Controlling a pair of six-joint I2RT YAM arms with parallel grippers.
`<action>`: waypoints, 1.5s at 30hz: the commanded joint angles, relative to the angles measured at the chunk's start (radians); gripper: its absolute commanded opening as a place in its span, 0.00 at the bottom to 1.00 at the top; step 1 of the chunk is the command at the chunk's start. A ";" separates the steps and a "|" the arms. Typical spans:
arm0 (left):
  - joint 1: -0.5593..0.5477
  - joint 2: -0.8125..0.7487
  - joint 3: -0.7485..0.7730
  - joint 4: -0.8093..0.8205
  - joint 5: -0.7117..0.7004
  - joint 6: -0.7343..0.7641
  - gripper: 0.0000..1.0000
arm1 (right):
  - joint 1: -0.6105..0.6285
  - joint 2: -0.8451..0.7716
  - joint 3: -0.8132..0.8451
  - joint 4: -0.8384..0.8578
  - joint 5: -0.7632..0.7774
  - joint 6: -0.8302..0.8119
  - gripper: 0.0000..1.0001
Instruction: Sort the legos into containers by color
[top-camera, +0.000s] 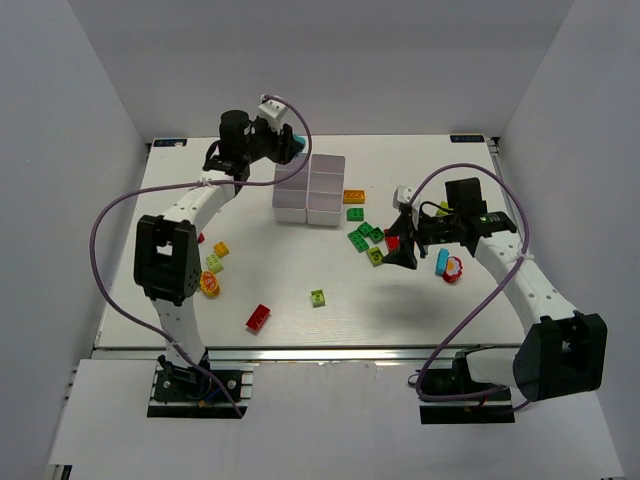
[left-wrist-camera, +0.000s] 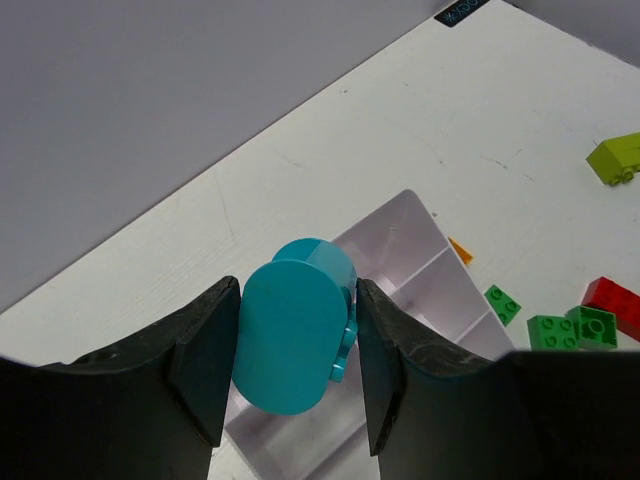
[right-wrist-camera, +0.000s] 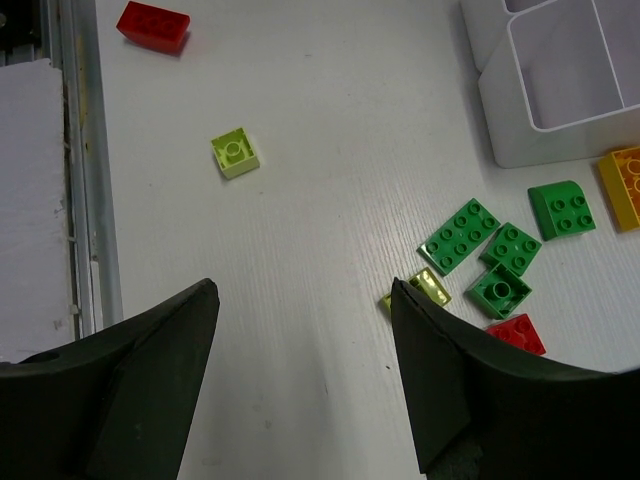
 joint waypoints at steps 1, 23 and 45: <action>-0.013 0.049 0.093 0.031 0.054 0.044 0.00 | -0.004 0.003 0.022 0.019 0.004 -0.019 0.75; -0.017 0.135 0.127 -0.060 0.042 0.113 0.02 | -0.019 0.005 0.021 0.031 0.019 -0.021 0.75; -0.016 0.085 0.032 0.057 -0.135 0.109 0.69 | -0.022 -0.012 0.015 0.025 0.016 -0.022 0.76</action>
